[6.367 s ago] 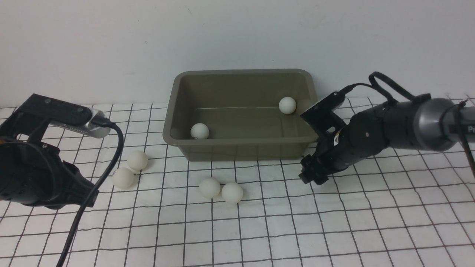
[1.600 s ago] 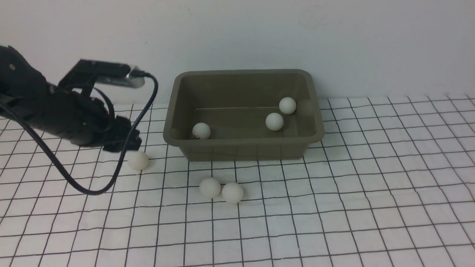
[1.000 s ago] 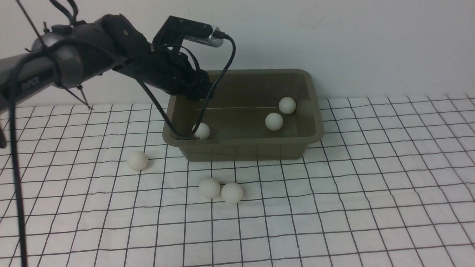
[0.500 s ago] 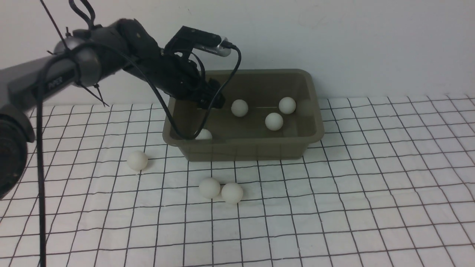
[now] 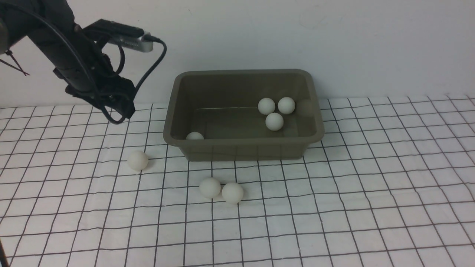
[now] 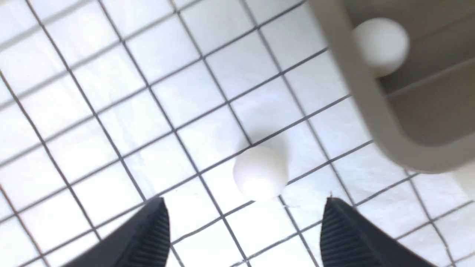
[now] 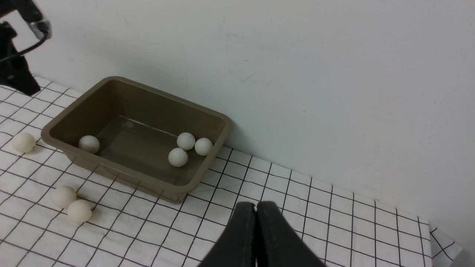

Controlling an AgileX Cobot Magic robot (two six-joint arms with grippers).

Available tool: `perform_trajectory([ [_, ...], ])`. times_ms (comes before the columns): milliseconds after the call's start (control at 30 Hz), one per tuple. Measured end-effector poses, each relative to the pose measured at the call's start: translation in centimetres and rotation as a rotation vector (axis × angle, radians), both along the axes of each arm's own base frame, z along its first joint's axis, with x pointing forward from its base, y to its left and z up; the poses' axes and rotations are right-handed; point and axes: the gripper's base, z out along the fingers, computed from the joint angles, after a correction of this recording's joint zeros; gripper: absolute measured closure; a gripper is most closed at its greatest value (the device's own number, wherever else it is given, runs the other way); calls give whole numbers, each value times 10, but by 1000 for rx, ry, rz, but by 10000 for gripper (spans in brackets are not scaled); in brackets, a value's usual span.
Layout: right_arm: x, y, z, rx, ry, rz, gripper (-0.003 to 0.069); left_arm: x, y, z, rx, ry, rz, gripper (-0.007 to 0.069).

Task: Put the table tennis balls into the box on the white checkered tablecloth.
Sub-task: 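Reach for and grasp a ping pong ball on the table beside the basket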

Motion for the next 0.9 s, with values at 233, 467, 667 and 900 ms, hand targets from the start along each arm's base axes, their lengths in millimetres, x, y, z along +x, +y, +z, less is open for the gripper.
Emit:
perform_trajectory([
  [233, 19, 9, -37, -44, 139, 10, 676, 20, 0, -45, -20, 49, 24, 144],
  [467, 22, 15, -48, -18, 192, 47, 676, 29, -1, -93, -30, 149, 30, 144],
  [667, 21, 15, -47, -12, 178, 49, 676, 32, -3, -114, -53, 194, 38, 144],
  [900, 21, 15, -47, -12, 178, 49, 676, 33, -4, -123, -69, 218, 43, 144],
])
